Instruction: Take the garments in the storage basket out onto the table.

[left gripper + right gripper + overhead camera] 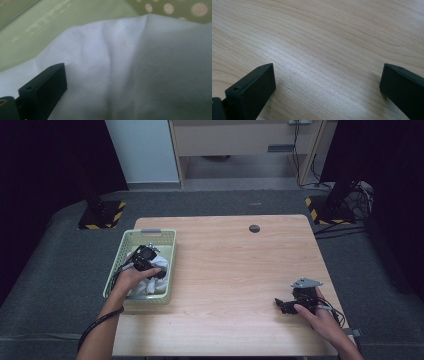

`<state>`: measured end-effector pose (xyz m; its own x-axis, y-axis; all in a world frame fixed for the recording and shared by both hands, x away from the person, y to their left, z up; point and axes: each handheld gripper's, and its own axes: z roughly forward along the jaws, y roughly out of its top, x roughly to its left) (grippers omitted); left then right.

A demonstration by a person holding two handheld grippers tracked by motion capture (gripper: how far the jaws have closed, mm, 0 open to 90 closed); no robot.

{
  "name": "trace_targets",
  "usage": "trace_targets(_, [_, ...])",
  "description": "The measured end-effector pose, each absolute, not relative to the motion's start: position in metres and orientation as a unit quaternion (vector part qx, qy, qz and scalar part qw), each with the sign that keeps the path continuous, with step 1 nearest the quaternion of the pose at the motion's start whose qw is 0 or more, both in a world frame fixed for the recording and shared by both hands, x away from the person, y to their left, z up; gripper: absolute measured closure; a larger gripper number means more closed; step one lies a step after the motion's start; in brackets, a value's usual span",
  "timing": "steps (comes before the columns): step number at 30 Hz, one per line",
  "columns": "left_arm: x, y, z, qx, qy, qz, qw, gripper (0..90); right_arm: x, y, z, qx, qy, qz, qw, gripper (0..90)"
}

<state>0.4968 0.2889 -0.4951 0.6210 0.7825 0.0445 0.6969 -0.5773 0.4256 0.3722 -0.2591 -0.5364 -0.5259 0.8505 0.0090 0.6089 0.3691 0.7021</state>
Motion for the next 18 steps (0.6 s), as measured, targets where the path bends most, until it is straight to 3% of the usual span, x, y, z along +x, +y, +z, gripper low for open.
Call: trace_targets(18, [0.503, 0.299, -0.507, 0.853, 0.475, 0.053, 0.208, 0.0, 0.372, -0.259, -0.536, 0.451, 0.808, 0.333, 0.182, 0.4])
